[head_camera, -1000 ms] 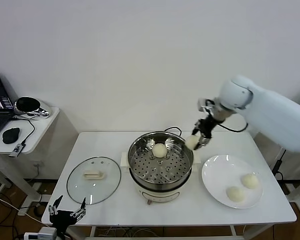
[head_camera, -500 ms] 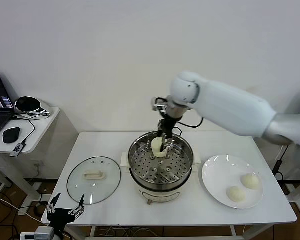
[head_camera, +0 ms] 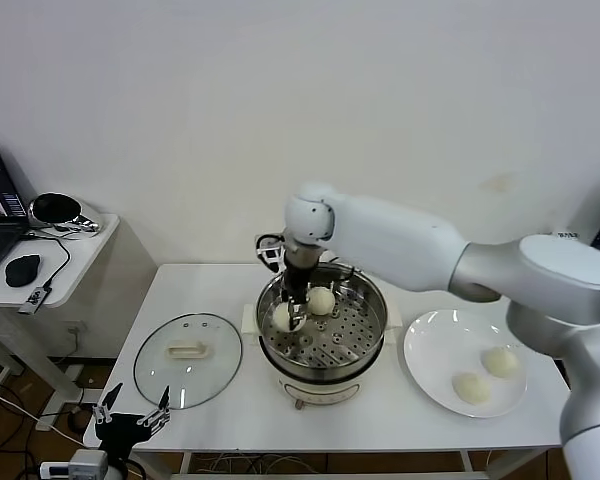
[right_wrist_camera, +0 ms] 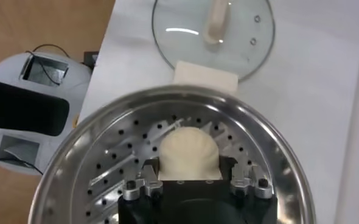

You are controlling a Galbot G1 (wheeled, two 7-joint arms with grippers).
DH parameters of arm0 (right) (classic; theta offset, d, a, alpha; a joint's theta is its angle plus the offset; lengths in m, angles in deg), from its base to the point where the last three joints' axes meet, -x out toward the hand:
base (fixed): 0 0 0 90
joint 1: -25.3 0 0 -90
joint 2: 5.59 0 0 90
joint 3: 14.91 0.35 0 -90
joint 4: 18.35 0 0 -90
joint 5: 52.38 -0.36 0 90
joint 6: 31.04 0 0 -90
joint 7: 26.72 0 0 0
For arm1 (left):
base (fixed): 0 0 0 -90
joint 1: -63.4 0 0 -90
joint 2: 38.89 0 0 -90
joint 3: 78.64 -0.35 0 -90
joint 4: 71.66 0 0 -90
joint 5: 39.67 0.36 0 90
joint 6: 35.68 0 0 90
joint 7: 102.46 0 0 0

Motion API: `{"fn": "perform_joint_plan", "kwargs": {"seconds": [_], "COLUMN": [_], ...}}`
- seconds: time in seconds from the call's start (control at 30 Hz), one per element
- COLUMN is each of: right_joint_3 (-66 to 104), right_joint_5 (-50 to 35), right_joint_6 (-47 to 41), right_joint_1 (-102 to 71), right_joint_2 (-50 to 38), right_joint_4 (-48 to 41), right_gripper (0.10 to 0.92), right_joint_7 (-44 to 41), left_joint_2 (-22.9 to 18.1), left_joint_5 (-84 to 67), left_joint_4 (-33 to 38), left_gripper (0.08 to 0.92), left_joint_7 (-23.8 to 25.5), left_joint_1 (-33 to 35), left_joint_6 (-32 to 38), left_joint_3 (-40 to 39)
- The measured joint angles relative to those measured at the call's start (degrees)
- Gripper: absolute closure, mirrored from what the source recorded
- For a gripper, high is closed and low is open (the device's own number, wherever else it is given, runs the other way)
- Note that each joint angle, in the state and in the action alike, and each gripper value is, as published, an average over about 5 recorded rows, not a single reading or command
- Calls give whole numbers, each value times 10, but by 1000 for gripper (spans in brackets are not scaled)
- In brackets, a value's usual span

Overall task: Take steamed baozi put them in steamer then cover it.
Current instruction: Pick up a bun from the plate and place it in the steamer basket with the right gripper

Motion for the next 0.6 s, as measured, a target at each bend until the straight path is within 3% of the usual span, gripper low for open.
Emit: {"fn": "perform_joint_plan", "kwargs": {"seconds": [0.13, 0.4, 0.6], "right_joint_3": [0, 11, 21], "right_joint_5": [5, 4, 4], "right_joint_6": [0, -4, -3], "right_joint_1": [-12, -20, -8], "right_joint_2": [3, -1, -20], "right_joint_4": [-5, -1, 21], "right_gripper": [406, 223, 203], "right_joint_7": [7, 19, 17], "left_joint_2": [-2, -6, -6], "left_joint_5": [1, 3, 4], "left_joint_4": [-1, -2, 1], "left_gripper": [177, 177, 177], "left_joint_7": [0, 0, 1], "left_joint_1": [0, 1, 2], "left_joint_6": [0, 0, 0], "left_joint_3": [-3, -6, -7]}}
